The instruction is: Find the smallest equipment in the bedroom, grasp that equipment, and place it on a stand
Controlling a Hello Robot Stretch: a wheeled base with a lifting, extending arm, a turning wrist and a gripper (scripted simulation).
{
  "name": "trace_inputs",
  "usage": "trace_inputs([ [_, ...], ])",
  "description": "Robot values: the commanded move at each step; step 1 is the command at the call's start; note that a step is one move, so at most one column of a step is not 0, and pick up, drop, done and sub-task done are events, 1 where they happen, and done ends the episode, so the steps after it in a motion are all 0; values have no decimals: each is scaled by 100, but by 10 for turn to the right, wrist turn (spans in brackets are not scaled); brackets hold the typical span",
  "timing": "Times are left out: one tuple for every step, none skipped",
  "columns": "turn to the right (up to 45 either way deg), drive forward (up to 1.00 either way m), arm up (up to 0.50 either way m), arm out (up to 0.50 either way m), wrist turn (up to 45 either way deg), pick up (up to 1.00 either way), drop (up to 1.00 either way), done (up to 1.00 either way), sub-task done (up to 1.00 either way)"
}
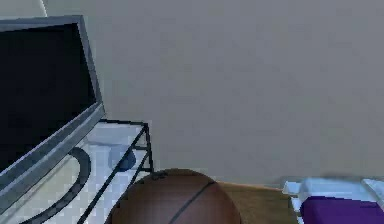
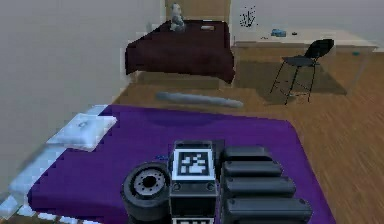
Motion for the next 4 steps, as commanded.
trace_inputs([
  [0,65,0,0,0,0,0,0,0],
  [240,0,0,0,0,0,0,0,0],
  [-180,0,0,0,0,0,0,0,0],
  [90,0,0,0,0,0,0,0,0],
])
